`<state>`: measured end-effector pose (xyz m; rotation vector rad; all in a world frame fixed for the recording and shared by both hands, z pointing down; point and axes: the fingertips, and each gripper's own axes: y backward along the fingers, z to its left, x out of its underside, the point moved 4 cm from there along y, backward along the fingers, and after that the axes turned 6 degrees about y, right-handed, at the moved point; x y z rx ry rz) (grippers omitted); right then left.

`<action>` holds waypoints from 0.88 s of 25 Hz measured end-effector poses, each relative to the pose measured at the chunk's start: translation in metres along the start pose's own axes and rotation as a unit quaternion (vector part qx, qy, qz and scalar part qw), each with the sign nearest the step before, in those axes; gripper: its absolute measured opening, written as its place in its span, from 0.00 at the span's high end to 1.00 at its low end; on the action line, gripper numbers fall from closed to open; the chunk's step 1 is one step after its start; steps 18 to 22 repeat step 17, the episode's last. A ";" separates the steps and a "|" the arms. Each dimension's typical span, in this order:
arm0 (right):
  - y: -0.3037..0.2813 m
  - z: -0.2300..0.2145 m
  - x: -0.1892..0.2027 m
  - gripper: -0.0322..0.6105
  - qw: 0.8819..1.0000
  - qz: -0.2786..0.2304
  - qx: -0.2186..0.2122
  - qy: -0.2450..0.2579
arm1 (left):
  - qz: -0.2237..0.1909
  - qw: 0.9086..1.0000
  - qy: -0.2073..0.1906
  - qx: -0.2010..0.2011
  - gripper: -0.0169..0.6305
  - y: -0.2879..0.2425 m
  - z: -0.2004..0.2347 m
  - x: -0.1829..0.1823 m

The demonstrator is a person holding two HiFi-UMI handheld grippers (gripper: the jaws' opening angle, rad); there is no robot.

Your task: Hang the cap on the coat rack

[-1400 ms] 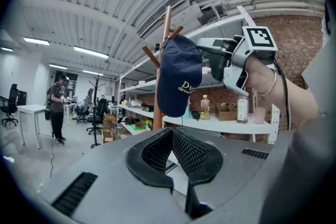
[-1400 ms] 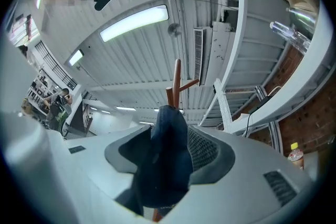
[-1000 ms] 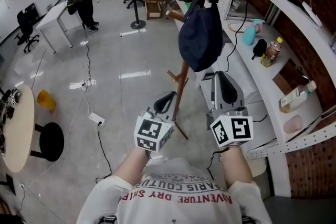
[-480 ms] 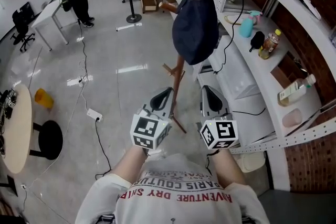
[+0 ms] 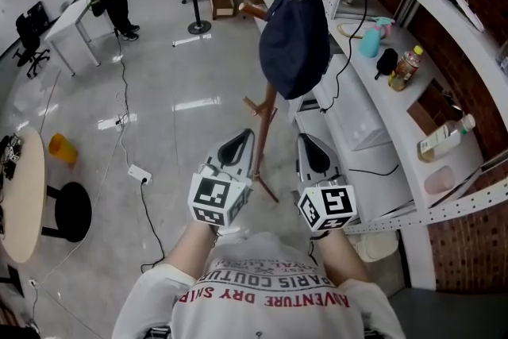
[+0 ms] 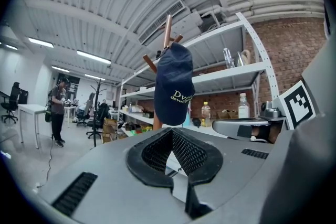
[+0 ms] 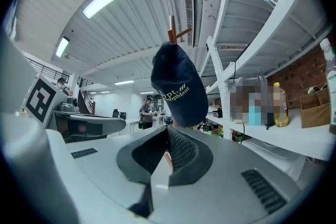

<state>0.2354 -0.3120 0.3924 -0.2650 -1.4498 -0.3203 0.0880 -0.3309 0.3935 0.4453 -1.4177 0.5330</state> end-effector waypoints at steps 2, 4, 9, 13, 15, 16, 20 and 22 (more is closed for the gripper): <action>0.000 -0.001 -0.001 0.93 1.000 0.000 -0.005 0.000 | 0.000 1.000 0.002 0.003 0.97 -0.002 -0.002 0.001; -0.001 -0.001 -0.002 0.93 1.000 0.000 -0.008 0.000 | 0.001 1.000 0.004 0.009 0.97 -0.003 -0.004 0.003; -0.003 -0.001 -0.005 0.93 1.000 -0.004 -0.007 0.003 | 0.001 1.000 0.001 0.011 0.97 -0.002 -0.003 0.001; -0.005 -0.002 -0.005 0.93 1.000 -0.003 -0.003 0.005 | 0.002 1.000 -0.001 0.009 0.97 -0.004 0.000 0.000; -0.006 -0.002 -0.004 0.93 1.000 -0.002 0.000 0.005 | 0.003 1.000 -0.002 0.009 0.97 -0.005 0.001 0.001; -0.006 -0.002 -0.003 0.93 1.000 -0.002 0.001 0.006 | 0.004 1.000 -0.002 0.009 0.97 -0.005 0.001 0.001; -0.006 -0.002 -0.003 0.93 1.000 -0.002 0.003 0.006 | 0.004 1.000 -0.003 0.009 0.97 -0.006 0.002 0.002; -0.006 -0.002 -0.003 0.93 1.000 -0.002 0.003 0.006 | 0.004 1.000 -0.003 0.009 0.97 -0.006 0.002 0.002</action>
